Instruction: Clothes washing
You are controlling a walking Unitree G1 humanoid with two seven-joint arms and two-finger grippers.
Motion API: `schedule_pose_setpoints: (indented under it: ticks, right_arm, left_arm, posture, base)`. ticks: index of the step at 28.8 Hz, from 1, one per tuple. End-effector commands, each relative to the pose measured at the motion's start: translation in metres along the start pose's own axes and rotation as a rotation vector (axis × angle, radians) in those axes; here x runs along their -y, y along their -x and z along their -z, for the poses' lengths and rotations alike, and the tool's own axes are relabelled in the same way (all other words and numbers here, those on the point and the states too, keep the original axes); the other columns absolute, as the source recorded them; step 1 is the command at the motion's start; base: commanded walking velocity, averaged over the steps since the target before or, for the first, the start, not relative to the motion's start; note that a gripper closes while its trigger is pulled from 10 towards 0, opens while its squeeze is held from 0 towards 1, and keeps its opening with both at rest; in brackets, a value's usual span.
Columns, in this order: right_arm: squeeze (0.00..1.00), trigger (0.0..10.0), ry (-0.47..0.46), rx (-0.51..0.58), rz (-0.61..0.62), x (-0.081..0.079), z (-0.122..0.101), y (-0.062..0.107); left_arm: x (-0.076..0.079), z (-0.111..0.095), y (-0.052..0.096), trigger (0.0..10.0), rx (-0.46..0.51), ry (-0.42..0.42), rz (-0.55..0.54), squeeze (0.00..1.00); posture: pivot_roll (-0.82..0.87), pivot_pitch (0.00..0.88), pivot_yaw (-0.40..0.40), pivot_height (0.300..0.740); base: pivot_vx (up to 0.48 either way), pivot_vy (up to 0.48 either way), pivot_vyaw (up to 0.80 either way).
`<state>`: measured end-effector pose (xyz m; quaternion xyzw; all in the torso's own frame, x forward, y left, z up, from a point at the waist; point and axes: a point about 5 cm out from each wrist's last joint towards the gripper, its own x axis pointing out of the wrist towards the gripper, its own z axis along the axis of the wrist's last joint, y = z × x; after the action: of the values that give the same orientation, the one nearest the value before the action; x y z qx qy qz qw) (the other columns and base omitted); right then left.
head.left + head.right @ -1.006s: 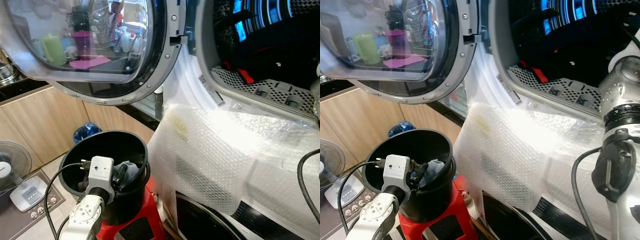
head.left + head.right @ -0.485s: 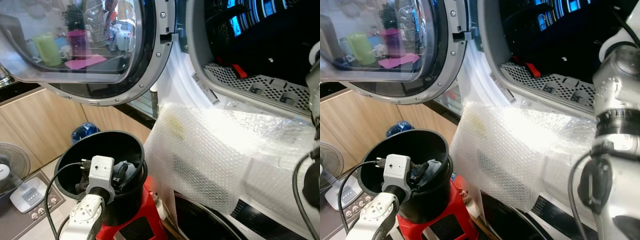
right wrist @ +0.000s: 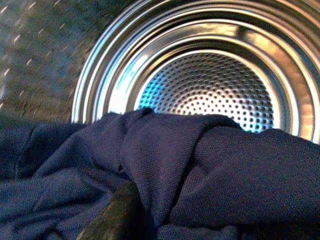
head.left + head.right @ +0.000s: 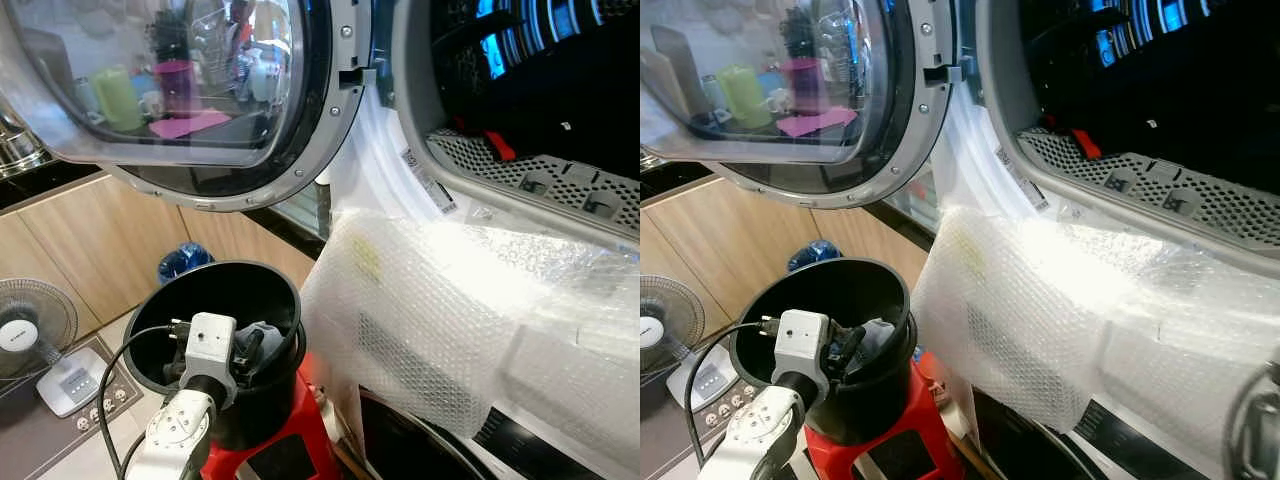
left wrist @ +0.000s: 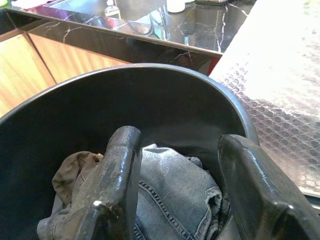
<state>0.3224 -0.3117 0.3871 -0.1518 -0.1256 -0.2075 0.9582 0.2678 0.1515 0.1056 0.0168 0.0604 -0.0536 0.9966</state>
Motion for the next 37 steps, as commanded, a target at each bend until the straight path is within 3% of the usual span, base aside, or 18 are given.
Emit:
schedule_pose_setpoints:
  ticks: [1, 5, 10, 12, 14, 16, 18, 19, 21, 24, 28, 30, 33, 35, 37]
  right_arm:
    - [0.00, 10.0, 0.025, -0.017, -0.035, -0.004, 0.003, 0.002]
    - [0.00, 10.0, -0.113, -0.080, -0.148, -0.018, 0.014, -0.004]
    - [0.00, 10.0, -0.356, -0.049, -0.293, -0.036, 0.007, -0.001]
    - [0.00, 10.0, -0.306, -0.064, -0.315, -0.042, 0.009, 0.005]
    - [0.00, 10.0, -0.170, -0.060, -0.325, -0.042, 0.012, 0.010]
    - [0.00, 10.0, -0.136, -0.056, -0.342, -0.042, 0.013, 0.012]
    - [0.00, 10.0, -0.302, -0.030, -0.401, -0.040, 0.004, 0.018]
    - [0.00, 10.0, -0.438, 0.007, -0.451, -0.034, -0.008, 0.024]
    - [0.00, 10.0, -0.480, 0.040, -0.481, -0.030, -0.015, 0.028]
    - [0.00, 10.0, -0.435, 0.110, -0.476, -0.023, -0.023, 0.031]
    - [0.00, 10.0, -0.590, 0.233, -0.499, -0.012, -0.042, 0.036]
    - [0.00, 10.0, -0.608, 0.224, -0.532, -0.012, -0.043, 0.039]
    - [0.00, 10.0, -0.564, 0.174, -0.564, -0.015, -0.037, 0.041]
    - [0.00, 10.0, -0.408, 0.136, -0.615, -0.022, -0.025, 0.045]
    - [0.00, 10.0, -0.383, 0.138, -0.686, -0.029, -0.020, 0.050]
  left_arm:
    - [-0.001, 0.001, 0.000, 10.0, -0.009, -0.002, 0.008, 0.00]
    - [0.000, -0.001, -0.002, 10.0, -0.004, -0.003, 0.012, 0.00]
    - [-0.003, -0.002, -0.001, 10.0, -0.002, -0.003, -0.005, 0.00]
    - [-0.004, -0.002, -0.001, 10.0, -0.001, -0.003, -0.009, 0.00]
    - [-0.005, -0.002, 0.000, 10.0, -0.001, -0.005, -0.009, 0.00]
    - [-0.005, -0.002, 0.000, 10.0, -0.001, -0.005, -0.010, 0.00]
    - [-0.006, -0.002, 0.001, 10.0, -0.004, -0.004, -0.011, 0.00]
    - [-0.005, -0.001, 0.001, 10.0, -0.006, -0.004, -0.010, 0.00]
    - [-0.005, -0.002, 0.000, 10.0, -0.005, -0.003, -0.008, 0.00]
    - [-0.005, -0.002, -0.001, 10.0, -0.003, 0.000, -0.010, 0.00]
    - [-0.006, -0.004, -0.002, 10.0, 0.000, -0.003, -0.008, 0.00]
    - [-0.006, -0.004, -0.002, 10.0, -0.001, -0.002, -0.010, 0.00]
    - [-0.006, -0.004, -0.003, 10.0, -0.002, -0.003, -0.009, 0.00]
    - [-0.006, -0.004, -0.003, 10.0, -0.002, -0.001, -0.009, 0.00]
    - [-0.006, -0.004, -0.003, 10.0, -0.001, -0.003, -0.006, 0.00]
  posture:
    - [-0.03, 0.000, 0.065, 0.740]
    - [-0.02, 0.000, 0.063, 0.740]
    - [0.00, 0.000, 0.058, 0.740]
    - [0.00, 0.004, 0.064, 0.740]
    - [0.00, 0.005, 0.064, 0.740]
    - [0.00, 0.008, 0.065, 0.740]
    - [-0.01, 0.011, 0.066, 0.740]
    - [-0.01, 0.018, 0.067, 0.740]
    - [-0.02, 0.025, 0.066, 0.740]
    - [-0.02, 0.024, 0.068, 0.740]
    - [-0.02, 0.031, 0.074, 0.740]
    - [-0.02, 0.031, 0.074, 0.740]
    - [-0.02, 0.032, 0.074, 0.740]
    - [-0.02, 0.032, 0.074, 0.740]
    - [-0.02, 0.023, 0.077, 0.740]
  base:
    - [0.000, 0.000, 0.00]
    - [0.000, 0.000, 0.00]
    - [0.000, 0.000, 0.00]
    - [0.000, 0.000, 0.00]
    - [0.000, 0.000, 0.00]
    - [0.000, 0.000, 0.00]
    - [0.000, 0.000, 0.00]
    - [0.000, 0.000, 0.00]
    - [0.000, 0.000, 0.00]
    - [0.000, 0.000, 0.00]
    - [0.000, 0.000, 0.00]
    - [0.000, 0.000, 0.00]
    - [0.000, 0.000, 0.00]
    - [0.000, 0.000, 0.00]
    - [0.000, 0.000, 0.00]
